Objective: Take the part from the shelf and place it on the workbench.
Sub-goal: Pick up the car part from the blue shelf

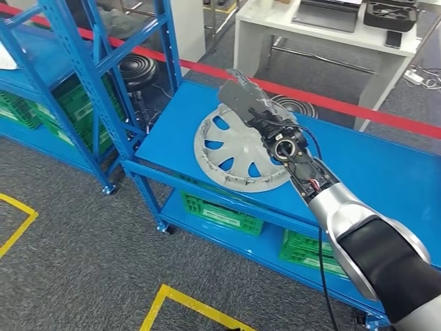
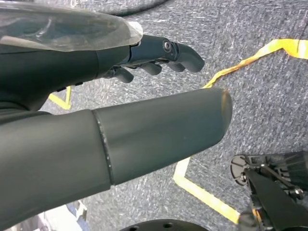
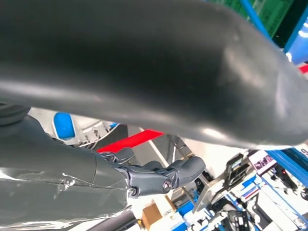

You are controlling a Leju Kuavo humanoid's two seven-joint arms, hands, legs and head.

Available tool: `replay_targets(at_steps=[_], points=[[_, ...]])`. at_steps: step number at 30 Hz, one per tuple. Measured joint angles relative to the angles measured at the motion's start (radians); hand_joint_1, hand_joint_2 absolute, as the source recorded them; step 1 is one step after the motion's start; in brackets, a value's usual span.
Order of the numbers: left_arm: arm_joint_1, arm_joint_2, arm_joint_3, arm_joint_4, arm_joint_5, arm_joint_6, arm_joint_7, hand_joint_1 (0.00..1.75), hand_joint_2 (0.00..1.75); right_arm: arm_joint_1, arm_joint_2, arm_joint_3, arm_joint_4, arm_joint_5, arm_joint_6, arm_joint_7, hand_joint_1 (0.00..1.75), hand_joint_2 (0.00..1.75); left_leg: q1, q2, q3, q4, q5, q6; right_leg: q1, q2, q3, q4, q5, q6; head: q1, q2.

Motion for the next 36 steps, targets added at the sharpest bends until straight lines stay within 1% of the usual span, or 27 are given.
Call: replay_targets(at_steps=[1,2,3,6,8,10,14,16,18,22,26,36], points=[[-0.001,0.0,0.0,0.0,0.0,0.0,0.0,0.0,0.0,-0.002,-0.001,0.0,0.0,0.002,-0.004,0.005,0.0,0.0,-0.001,-0.003,-0.001,0.003,-0.002,-0.003,0.001,0.004,0.026,-0.055,0.019,-0.004,0.001,0.0],[-0.001,0.0,0.0,0.0,0.001,0.001,0.0,0.0,0.0,-0.003,-0.002,0.0,0.0,0.004,-0.009,0.012,0.0,0.0,-0.002,-0.006,-0.003,0.005,-0.003,-0.007,0.002,0.008,0.041,-0.086,0.026,-0.007,0.0,0.0],[-0.001,0.0,0.0,0.0,0.002,0.002,0.0,0.0,0.0,-0.004,-0.003,0.0,0.001,0.008,-0.014,0.018,0.0,0.44,-0.003,-0.007,-0.006,0.007,-0.004,-0.008,0.002,0.01,0.046,-0.096,0.023,-0.008,-0.002,0.0],[0.003,0.001,0.0,0.0,0.005,0.003,-0.001,0.0,0.0,-0.004,-0.007,0.0,0.008,0.019,-0.026,0.033,0.0,1.75,-0.004,-0.007,-0.007,0.007,-0.003,-0.003,0.003,0.01,0.048,-0.099,0.028,-0.008,-0.012,0.0],[0.005,0.001,0.0,0.0,0.006,0.003,-0.001,0.0,0.0,-0.005,-0.011,-0.001,0.019,0.023,-0.028,0.049,0.0,1.75,-0.003,-0.006,-0.005,0.003,-0.001,-0.003,0.003,0.011,0.048,-0.099,0.028,-0.009,-0.018,0.0],[0.005,0.001,0.0,0.0,0.006,0.003,-0.001,0.0,0.0,-0.008,-0.014,0.001,0.041,0.049,-0.02,0.093,0.0,1.75,-0.003,-0.004,-0.002,-0.001,-0.001,-0.004,0.004,0.012,0.048,-0.099,0.028,-0.011,-0.023,0.0],[0.004,0.001,0.0,0.0,-0.004,-0.001,0.0,0.0,0.0,-0.007,-0.024,0.024,0.142,0.202,-0.012,0.208,0.0,1.75,-0.001,-0.004,0.0,-0.005,-0.001,-0.013,0.006,0.011,0.049,-0.099,0.026,-0.018,-0.029,0.0],[0.004,0.001,0.0,0.0,-0.01,-0.004,0.001,0.0,0.0,0.004,-0.03,0.043,0.195,0.266,-0.017,0.237,0.0,1.75,-0.001,-0.004,0.0,-0.005,0.0,-0.015,0.007,0.009,0.049,-0.099,0.026,-0.018,-0.029,0.0],[0.003,0.001,-0.001,0.0,-0.014,-0.005,0.002,0.0,0.0,0.017,-0.034,0.062,0.244,0.304,-0.019,0.253,0.0,1.75,-0.001,-0.004,-0.001,-0.005,0.0,-0.016,0.007,0.009,0.049,-0.099,0.026,-0.019,-0.029,0.0],[0.001,0.001,-0.001,0.0,-0.017,-0.006,0.002,0.0,0.0,0.034,-0.038,0.091,0.315,0.336,-0.012,0.265,0.0,1.75,-0.001,-0.004,-0.001,-0.005,0.0,-0.016,0.005,0.01,0.049,-0.1,0.026,-0.019,-0.029,0.0],[0.0,0.001,-0.001,0.0,-0.017,-0.006,0.002,0.0,0.0,0.039,-0.038,0.118,0.369,0.348,-0.005,0.257,0.0,1.75,-0.002,-0.004,-0.001,-0.005,0.0,-0.016,0.002,0.01,0.049,-0.101,0.027,-0.019,-0.029,0.0],[-0.002,0.001,-0.001,0.0,-0.013,-0.006,0.001,0.0,0.0,0.031,-0.019,0.159,0.419,0.414,-0.001,0.218,0.0,1.75,-0.003,-0.005,-0.002,-0.005,0.0,-0.016,0.002,0.009,0.051,-0.102,0.027,-0.019,-0.029,0.0]])
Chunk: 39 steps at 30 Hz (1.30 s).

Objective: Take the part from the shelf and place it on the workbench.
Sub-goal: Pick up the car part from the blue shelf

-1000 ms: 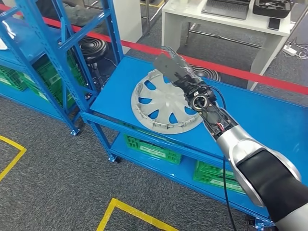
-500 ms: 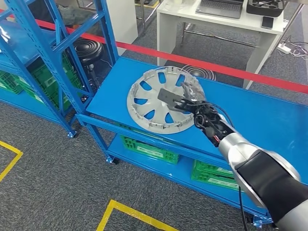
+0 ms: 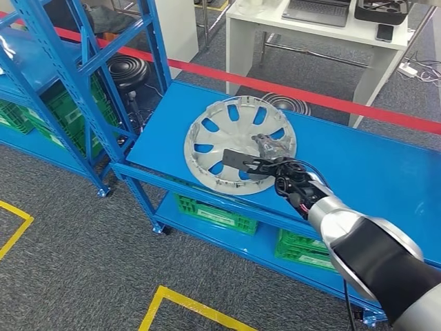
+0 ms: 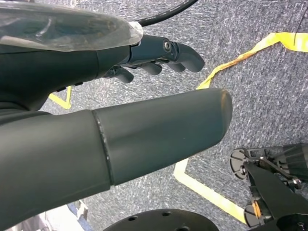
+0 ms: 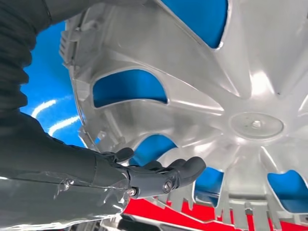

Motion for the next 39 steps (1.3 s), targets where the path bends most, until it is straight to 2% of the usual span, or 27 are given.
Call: replay_targets(at_steps=[9,15,18,24,33,39], points=[[0.002,0.001,0.0,0.0,0.004,-0.001,-0.003,0.0,0.0,-0.022,0.049,0.032,0.023,0.038,-0.023,-0.067,0.0,1.75,0.0,0.0,0.0,0.0,0.0,0.0,0.0,0.0,0.0,0.0,0.0,0.0,0.0,0.0],[0.004,0.001,0.0,0.0,0.012,-0.001,-0.005,0.0,0.0,-0.027,0.079,0.047,0.037,0.039,-0.005,-0.088,0.0,1.75,0.0,0.0,0.0,0.0,0.0,0.0,0.0,0.0,0.0,0.0,0.0,0.0,0.0,0.0],[0.005,0.001,0.0,0.0,0.014,0.0,-0.007,0.0,0.0,-0.027,0.089,0.052,0.044,0.042,-0.01,-0.081,0.0,1.75,0.0,0.0,0.0,0.0,0.0,0.0,0.0,0.0,0.0,0.0,0.0,0.0,0.0,0.0],[0.008,0.002,0.0,0.0,0.011,0.002,-0.006,0.0,0.0,-0.037,0.093,0.046,0.047,-0.008,-0.084,-0.069,0.0,1.75,0.0,0.0,0.0,0.0,0.0,0.0,0.0,0.0,0.0,0.0,0.0,0.0,0.0,0.0],[0.011,0.005,0.0,0.0,-0.003,0.001,0.005,0.0,0.0,-0.056,0.094,0.025,0.04,-0.048,-0.086,-0.062,0.0,1.75,0.0,0.0,0.0,0.0,0.0,0.0,0.0,0.0,0.0,-0.001,0.0,0.0,0.0,0.0],[-0.003,0.024,-0.014,0.0,-0.036,0.0,0.023,0.0,0.0,-0.051,0.102,0.005,-0.049,-0.037,-0.162,0.035,0.0,1.75,0.0,0.0,0.0,0.0,0.0,0.0,0.0,0.0,0.0,-0.001,0.0,0.0,0.0,0.0]])
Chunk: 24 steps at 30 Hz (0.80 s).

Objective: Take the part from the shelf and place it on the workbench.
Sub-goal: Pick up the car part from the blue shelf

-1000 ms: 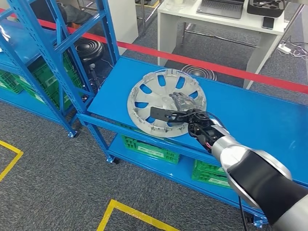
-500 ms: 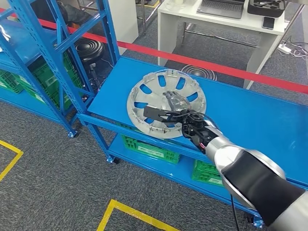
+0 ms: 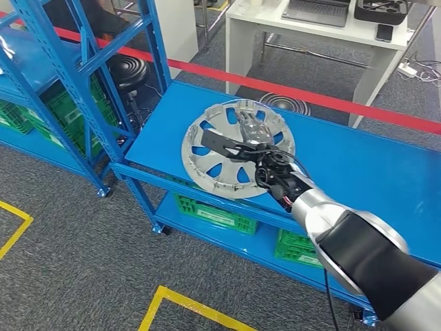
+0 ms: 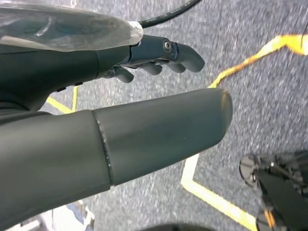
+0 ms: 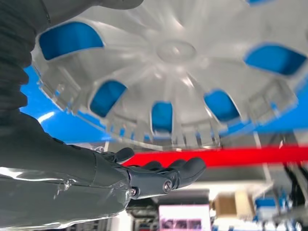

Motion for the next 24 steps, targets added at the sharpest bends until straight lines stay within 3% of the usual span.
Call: replay_targets(at_steps=[3,6,13,24], points=[[-0.013,0.013,-0.006,0.0,-0.016,-0.003,0.005,0.0,0.0,0.027,0.002,-0.015,-0.053,0.001,-0.001,0.026,0.0,1.75,0.0,-0.001,0.0,0.0,0.0,0.0,0.0,-0.001,0.0,0.0,0.0,0.0,0.0,0.0],[-0.026,0.023,-0.015,0.0,-0.039,-0.008,0.021,0.0,0.0,0.055,0.009,-0.023,-0.095,0.027,0.067,0.079,0.0,1.75,0.0,0.0,0.0,0.0,0.0,0.0,0.0,0.0,0.0,0.0,0.0,0.0,0.0,0.0],[-0.047,0.037,-0.035,0.0,-0.076,-0.002,0.049,0.0,0.0,0.104,0.082,-0.011,-0.118,0.093,0.152,0.192,0.0,1.75,0.0,0.0,0.0,0.0,0.0,0.0,0.0,0.0,0.0,0.0,0.0,0.0,0.0,0.0],[-0.048,0.052,-0.041,0.0,-0.088,0.0,0.061,0.0,0.0,0.136,0.119,-0.006,-0.119,0.107,0.179,0.231,0.0,1.75,0.0,0.0,0.0,0.0,0.0,0.0,0.0,0.0,0.0,-0.001,0.0,-0.001,0.0,0.0]])
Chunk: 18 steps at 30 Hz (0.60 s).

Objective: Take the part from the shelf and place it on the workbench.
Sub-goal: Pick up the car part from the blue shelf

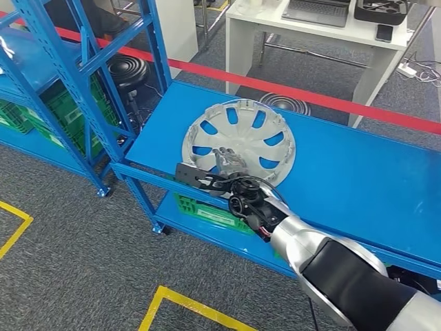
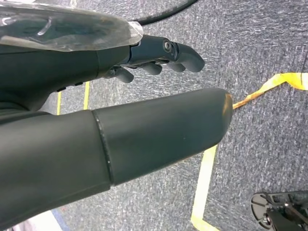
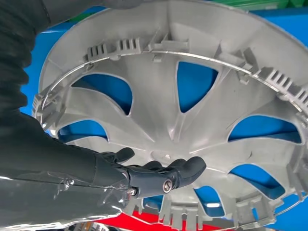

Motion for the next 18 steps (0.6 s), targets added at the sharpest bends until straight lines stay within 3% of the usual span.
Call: replay_targets(at_steps=[18], points=[[0.001,0.004,-0.001,0.0,-0.003,0.0,0.003,0.0,0.0,0.023,0.009,-0.001,0.007,-0.003,0.036,0.013,0.0,1.75,0.0,0.0,0.0,0.0,0.0,0.0,0.0,0.0,0.0,0.0,0.0,0.0,0.0,0.0]])
